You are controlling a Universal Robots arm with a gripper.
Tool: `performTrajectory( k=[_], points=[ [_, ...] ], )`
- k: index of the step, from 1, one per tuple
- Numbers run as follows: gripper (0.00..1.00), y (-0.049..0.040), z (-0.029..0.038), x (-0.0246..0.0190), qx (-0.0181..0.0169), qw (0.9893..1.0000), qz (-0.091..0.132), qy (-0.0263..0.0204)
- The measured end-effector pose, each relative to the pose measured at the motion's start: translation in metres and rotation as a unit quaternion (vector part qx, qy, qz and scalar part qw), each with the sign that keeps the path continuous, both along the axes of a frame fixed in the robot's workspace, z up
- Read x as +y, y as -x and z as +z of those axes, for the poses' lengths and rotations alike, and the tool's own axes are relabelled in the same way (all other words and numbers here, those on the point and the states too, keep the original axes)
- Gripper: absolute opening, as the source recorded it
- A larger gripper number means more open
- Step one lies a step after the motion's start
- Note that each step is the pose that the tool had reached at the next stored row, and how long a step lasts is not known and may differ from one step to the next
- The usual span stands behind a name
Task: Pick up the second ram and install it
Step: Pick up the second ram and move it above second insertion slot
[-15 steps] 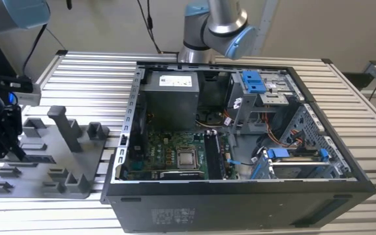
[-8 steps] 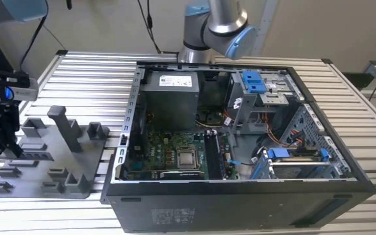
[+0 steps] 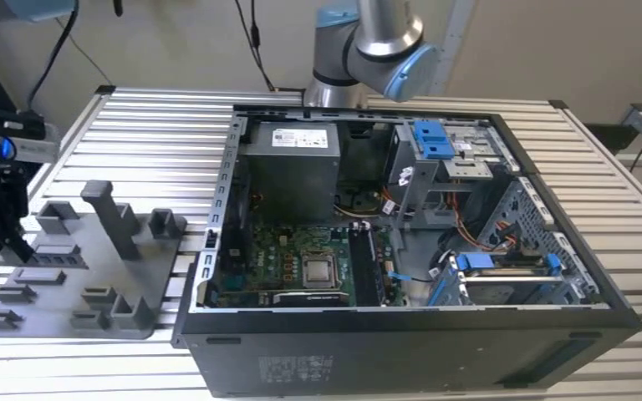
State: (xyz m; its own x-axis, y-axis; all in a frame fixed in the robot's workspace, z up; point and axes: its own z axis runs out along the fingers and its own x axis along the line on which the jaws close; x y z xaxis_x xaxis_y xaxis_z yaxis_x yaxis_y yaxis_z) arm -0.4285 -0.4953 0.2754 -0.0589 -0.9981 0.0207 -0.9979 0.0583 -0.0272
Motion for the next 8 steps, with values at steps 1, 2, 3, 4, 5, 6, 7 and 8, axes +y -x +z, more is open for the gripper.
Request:
performTrajectory(
  k=[1, 2, 3, 4, 5, 6, 7, 8],
  points=[
    [0.14, 0.0000, 0.0014, 0.0000, 0.0000, 1.0000, 0.000, 0.0000],
    [0.14, 0.0000, 0.0027, 0.0000, 0.0000, 1.0000, 0.000, 0.0000],
    [0.14, 0.0000, 0.0043, 0.0000, 0.0000, 1.0000, 0.000, 0.0000],
    [0.14, 0.0000, 0.0057, 0.0000, 0.0000, 1.0000, 0.000, 0.0000],
    [0.14, 0.0000, 0.0071, 0.0000, 0.0000, 1.0000, 0.000, 0.0000],
    [0.14, -0.0001, 0.0085, -0.0001, 0.0000, 1.0000, 0.000, 0.0000],
    [0.14, -0.0001, 0.0098, -0.0001, 0.0000, 1.0000, 0.000, 0.0000],
    [0.14, -0.0001, 0.0112, -0.0001, 0.0000, 1.0000, 0.000, 0.0000]
  ],
)
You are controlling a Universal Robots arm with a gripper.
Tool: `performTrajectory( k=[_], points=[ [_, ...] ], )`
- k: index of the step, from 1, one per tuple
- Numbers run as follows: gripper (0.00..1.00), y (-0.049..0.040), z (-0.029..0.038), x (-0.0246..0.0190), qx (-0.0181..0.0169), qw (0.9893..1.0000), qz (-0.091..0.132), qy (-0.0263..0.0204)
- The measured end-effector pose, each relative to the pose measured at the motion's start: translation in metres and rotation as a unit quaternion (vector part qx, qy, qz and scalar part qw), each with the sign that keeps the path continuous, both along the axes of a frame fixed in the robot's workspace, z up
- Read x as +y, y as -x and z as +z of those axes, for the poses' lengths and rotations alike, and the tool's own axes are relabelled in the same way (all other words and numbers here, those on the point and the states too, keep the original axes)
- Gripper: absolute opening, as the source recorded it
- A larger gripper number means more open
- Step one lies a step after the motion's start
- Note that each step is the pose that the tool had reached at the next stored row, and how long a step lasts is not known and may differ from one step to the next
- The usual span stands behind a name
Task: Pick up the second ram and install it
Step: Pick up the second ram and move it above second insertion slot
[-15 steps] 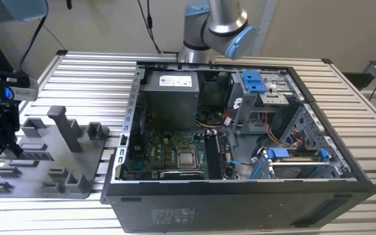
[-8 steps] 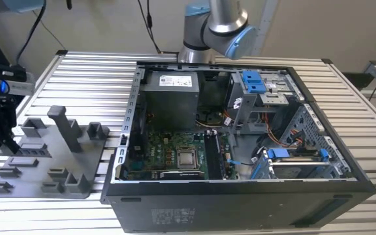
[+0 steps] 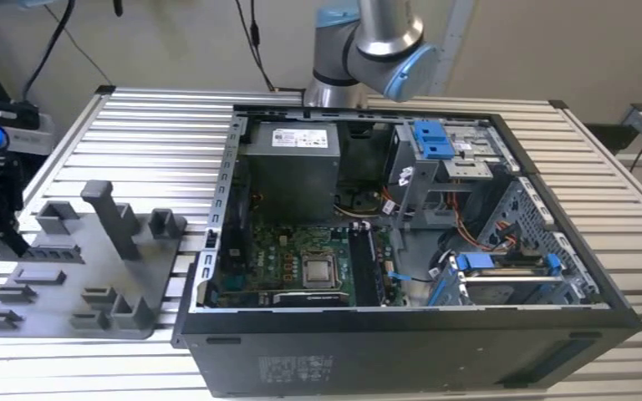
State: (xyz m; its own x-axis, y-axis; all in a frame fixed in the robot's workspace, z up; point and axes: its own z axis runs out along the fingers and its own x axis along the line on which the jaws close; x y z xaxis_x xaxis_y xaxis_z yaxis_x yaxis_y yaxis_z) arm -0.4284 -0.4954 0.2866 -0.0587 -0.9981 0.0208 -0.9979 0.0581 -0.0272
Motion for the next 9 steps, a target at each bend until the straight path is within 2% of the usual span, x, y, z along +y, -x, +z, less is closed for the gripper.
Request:
performTrajectory(
  k=[9],
  points=[
    [0.14, 0.0000, 0.0134, 0.0000, 0.0000, 1.0000, 0.000, 0.0000]
  ],
)
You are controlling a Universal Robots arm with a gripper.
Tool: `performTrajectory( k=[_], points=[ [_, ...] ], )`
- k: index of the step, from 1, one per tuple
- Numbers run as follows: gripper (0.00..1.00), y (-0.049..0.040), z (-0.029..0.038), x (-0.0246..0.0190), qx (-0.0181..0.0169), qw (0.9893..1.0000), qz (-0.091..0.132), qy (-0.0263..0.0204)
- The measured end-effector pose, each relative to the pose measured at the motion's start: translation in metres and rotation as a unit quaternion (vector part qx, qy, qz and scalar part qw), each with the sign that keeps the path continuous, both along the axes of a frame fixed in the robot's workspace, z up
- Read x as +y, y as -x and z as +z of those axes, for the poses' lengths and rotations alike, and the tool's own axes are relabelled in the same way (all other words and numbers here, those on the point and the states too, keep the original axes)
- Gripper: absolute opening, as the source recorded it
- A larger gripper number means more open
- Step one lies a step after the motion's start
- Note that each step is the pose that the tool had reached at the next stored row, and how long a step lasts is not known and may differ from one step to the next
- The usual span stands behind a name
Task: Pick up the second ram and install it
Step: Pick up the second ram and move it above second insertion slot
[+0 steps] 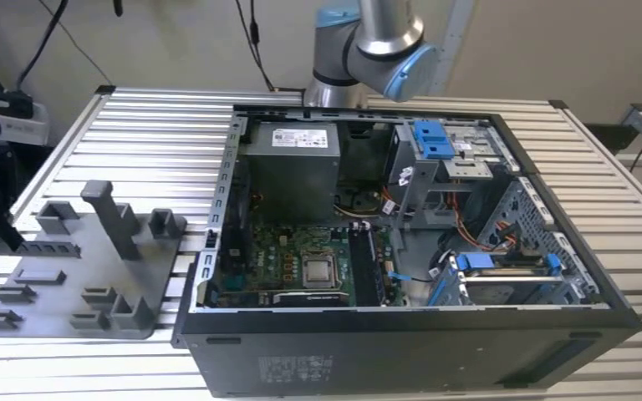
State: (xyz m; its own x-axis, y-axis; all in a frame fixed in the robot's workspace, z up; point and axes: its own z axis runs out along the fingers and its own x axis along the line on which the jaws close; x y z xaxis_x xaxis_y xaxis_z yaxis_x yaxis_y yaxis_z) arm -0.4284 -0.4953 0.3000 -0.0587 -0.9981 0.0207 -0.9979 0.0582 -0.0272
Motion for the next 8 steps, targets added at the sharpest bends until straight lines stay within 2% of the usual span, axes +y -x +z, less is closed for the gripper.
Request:
performTrajectory(
  k=[8],
  points=[
    [0.14, 0.0000, 0.0107, 0.0000, 0.0000, 1.0000, 0.000, 0.0000]
  ],
)
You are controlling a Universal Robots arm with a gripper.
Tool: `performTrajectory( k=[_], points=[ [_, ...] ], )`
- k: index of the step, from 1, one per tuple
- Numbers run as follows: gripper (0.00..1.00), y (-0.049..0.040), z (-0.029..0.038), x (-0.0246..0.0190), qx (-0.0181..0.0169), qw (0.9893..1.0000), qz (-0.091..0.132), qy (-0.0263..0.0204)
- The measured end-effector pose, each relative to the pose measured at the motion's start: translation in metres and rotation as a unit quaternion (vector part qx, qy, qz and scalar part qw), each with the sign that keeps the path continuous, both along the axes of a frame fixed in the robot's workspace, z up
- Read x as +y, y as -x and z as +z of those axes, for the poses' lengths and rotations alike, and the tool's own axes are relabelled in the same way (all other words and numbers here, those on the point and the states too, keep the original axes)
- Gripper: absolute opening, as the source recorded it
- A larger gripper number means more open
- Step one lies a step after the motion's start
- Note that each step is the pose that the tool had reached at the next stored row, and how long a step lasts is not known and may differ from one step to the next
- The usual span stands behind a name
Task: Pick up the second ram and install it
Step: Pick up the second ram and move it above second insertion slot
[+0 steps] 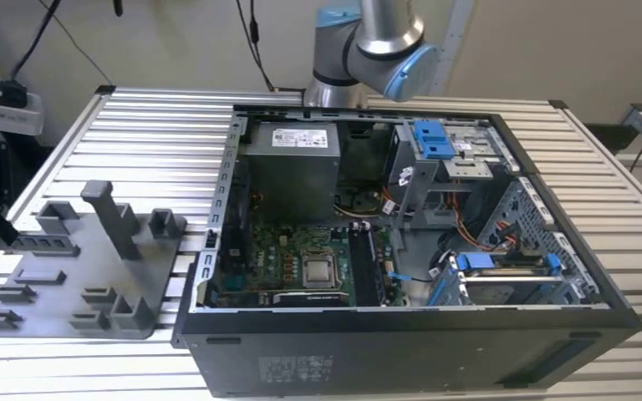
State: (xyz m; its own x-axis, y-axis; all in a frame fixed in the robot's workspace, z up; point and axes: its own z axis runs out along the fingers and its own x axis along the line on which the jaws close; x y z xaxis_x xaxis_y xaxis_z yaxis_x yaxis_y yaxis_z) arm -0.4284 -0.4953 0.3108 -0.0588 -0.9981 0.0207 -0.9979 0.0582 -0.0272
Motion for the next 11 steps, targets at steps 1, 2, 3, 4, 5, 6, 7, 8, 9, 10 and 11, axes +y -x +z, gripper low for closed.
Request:
performTrajectory(
  k=[1, 2, 3, 4, 5, 6, 7, 8, 9, 10, 11],
  points=[
    [0.14, 0.0000, 0.0014, 0.0000, 0.0000, 1.0000, 0.000, 0.0000],
    [0.14, 0.0000, 0.0027, 0.0000, 0.0000, 1.0000, 0.000, 0.0000],
    [0.14, 0.0000, 0.0038, 0.0000, 0.0000, 1.0000, 0.000, 0.0000],
    [0.14, 0.0000, 0.0050, 0.0000, 0.0000, 1.0000, 0.000, 0.0000],
    [0.14, 0.0000, 0.0063, 0.0000, 0.0000, 1.0000, 0.000, 0.0000],
    [0.14, 0.0000, 0.0074, 0.0000, 0.0000, 1.0000, 0.000, 0.0000],
    [0.14, 0.0000, 0.0087, 0.0000, 0.0001, 1.0000, 0.000, 0.0001],
    [0.14, 0.0000, 0.0098, 0.0000, 0.0000, 1.0000, 0.000, 0.0000],
    [0.14, 0.0000, 0.0110, 0.0000, 0.0000, 1.0000, 0.000, 0.0000],
    [0.14, 0.0000, 0.0122, 0.0000, 0.0000, 1.0000, 0.000, 0.0000],
    [0.14, 0.0000, 0.0134, 0.0000, 0.0000, 1.0000, 0.000, 0.0000]
  ],
)
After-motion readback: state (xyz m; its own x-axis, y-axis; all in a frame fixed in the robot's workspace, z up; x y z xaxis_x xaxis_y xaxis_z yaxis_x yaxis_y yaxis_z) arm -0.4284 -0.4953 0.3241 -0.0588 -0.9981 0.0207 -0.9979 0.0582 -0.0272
